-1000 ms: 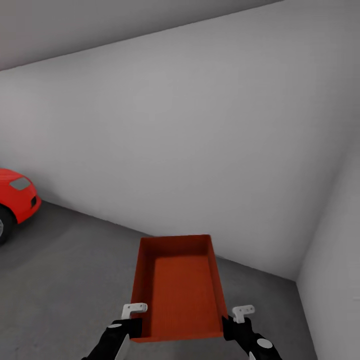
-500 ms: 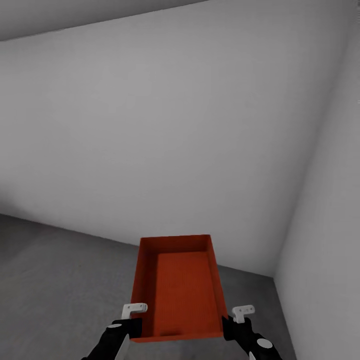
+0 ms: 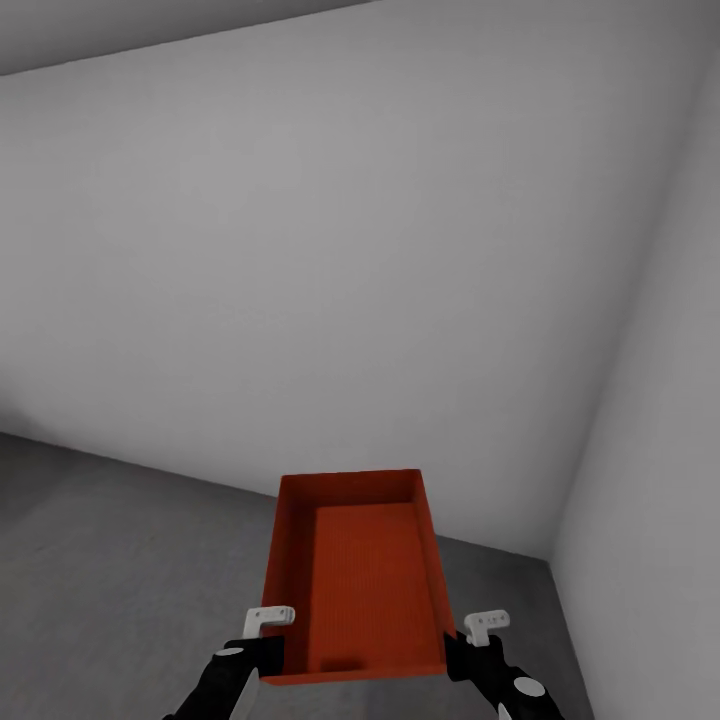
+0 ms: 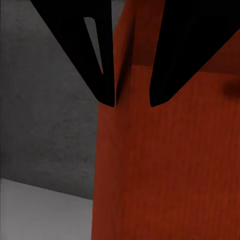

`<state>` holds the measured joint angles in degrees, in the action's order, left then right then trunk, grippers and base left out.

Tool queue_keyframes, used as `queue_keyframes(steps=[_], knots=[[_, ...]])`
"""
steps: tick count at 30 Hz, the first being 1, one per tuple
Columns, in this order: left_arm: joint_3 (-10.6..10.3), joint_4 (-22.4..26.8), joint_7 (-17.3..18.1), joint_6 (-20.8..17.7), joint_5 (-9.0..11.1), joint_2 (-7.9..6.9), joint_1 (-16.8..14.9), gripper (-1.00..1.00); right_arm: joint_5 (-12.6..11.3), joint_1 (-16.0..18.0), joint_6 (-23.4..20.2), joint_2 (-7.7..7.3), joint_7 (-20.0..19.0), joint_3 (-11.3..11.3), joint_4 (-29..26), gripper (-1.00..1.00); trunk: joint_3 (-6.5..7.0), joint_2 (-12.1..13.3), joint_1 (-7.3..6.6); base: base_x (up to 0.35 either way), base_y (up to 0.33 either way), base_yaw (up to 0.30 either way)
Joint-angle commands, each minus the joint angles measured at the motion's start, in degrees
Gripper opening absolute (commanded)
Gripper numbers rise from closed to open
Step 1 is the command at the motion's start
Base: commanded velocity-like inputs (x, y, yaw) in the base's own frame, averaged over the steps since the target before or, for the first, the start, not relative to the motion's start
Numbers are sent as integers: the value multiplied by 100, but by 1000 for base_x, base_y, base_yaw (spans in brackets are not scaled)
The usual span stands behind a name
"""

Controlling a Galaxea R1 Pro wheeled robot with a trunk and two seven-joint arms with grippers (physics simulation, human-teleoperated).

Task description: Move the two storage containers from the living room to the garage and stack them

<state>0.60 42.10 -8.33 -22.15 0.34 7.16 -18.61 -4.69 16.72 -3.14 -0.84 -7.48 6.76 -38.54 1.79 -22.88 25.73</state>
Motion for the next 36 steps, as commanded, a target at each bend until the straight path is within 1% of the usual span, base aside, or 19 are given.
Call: queue_keyframes(steps=[1, 7, 9, 15, 26, 36], knots=[[71, 0, -124, -52, -114, -286, -3, -100, 21, -2, 68, -12, -96, 88, -22, -100, -3, -4, 5, 313, 0, -7], [71, 0, -123, -52, -114, -286, -2, -100, 21, -2, 68, -12, -96, 88, -22, -100, -39, -4, 5, 324, 0, -148], [71, 0, -122, -52, -114, -286, -2, -100, 21, -2, 68, -12, -96, 88, -22, -100, -49, -4, 5, 152, 0, -236], [71, 0, -123, -52, -114, -286, -2, -100, 21, -2, 68, -12, -96, 88, -22, -100, -73, -4, 5, 27, 0, -225], [71, 0, -122, -52, -114, -286, -2, -100, 21, -2, 68, -12, -96, 88, -22, -100, -78, -4, 5, 1, 0, -39], [71, 0, -123, -52, -114, -286, -2, -100, 21, -2, 68, -12, -96, 88, -22, -100, -79, -4, 5, 0, 0, -208]])
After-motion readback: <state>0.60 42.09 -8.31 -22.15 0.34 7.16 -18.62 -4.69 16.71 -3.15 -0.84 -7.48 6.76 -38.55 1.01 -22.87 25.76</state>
